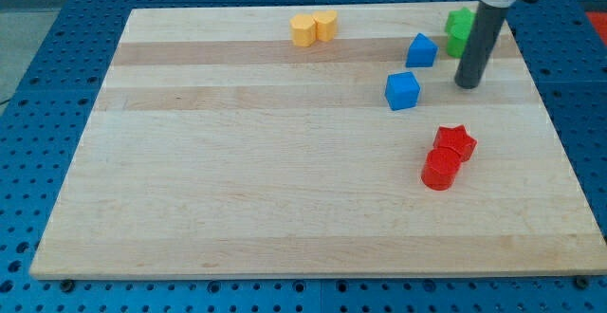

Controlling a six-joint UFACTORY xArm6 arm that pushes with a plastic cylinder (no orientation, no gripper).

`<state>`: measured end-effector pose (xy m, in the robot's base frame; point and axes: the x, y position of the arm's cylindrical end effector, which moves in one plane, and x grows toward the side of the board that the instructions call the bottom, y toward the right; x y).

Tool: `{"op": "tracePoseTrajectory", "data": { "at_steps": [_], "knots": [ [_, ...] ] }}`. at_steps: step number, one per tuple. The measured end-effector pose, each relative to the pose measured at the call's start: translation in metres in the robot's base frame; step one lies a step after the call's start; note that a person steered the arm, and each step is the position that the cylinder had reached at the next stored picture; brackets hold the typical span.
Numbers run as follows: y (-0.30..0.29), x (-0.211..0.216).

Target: Push the red star along with red circle towards the bottom center

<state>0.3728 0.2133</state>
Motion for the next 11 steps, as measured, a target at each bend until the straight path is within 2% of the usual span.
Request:
{"op": "tracePoseTrajectory", "data": {
  "at_steps": [2, 4, 5, 6, 8, 11],
  "knots": [
    [0.011, 0.013],
    [0.009, 0.062],
    [0.009, 0.063],
    [0.003, 0.090],
    [0.003, 0.102],
    [-0.067, 0.102]
  ]
}}
